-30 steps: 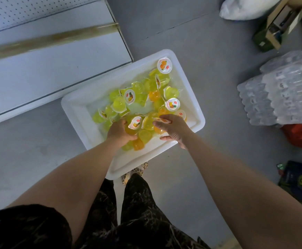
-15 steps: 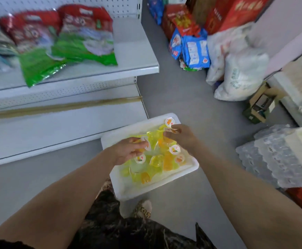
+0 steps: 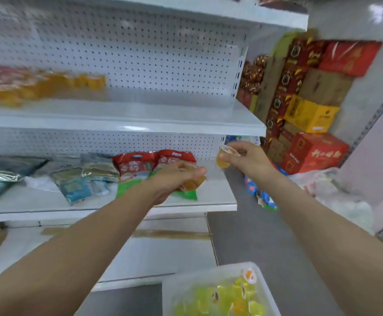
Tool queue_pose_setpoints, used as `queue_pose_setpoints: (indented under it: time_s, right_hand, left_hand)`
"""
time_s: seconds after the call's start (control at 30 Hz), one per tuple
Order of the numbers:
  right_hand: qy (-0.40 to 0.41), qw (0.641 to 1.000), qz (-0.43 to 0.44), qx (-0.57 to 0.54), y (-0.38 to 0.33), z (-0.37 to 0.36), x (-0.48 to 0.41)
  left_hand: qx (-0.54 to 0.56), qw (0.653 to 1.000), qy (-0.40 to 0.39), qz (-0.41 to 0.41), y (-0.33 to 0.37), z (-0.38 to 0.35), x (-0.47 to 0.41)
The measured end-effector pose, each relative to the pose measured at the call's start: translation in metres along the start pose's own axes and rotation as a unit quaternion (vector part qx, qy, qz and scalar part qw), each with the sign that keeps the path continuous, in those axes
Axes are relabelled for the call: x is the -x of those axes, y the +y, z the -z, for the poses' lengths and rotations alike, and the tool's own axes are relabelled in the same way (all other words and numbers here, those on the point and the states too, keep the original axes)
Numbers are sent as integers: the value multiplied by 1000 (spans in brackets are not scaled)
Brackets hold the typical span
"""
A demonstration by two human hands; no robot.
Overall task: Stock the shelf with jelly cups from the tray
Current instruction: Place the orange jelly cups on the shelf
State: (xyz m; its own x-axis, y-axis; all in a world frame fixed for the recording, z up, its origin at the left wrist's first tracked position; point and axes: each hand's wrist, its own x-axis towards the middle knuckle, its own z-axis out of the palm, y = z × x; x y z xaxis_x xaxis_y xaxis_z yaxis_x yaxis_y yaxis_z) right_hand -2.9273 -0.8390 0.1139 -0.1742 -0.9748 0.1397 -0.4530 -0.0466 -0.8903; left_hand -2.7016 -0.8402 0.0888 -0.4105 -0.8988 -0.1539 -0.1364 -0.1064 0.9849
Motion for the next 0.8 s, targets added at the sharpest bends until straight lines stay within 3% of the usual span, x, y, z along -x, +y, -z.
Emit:
queue_pose_setpoints:
  time_s: [0.23, 0.37, 0.47, 0.6, 0.8]
  right_hand:
    - [-33, 995, 88, 11, -112, -65, -67]
    - [-59, 992, 109, 8, -152, -123, -110]
    - [-72, 991, 115, 9, -174, -169, -141]
    - [-91, 990, 110, 23, -192, -229, -174]
    - [-123, 985, 99, 73, -203, -308, -216]
  left_hand:
    - [-117, 988, 74, -65, 73, 123, -20]
    - [-141, 980, 125, -59, 101, 208, -40]
    - [-228, 964, 129, -36, 121, 270, -56]
    - [-397, 906, 147, -9, 142, 338, -76]
    - [-559, 814, 151, 40, 159, 413, -106]
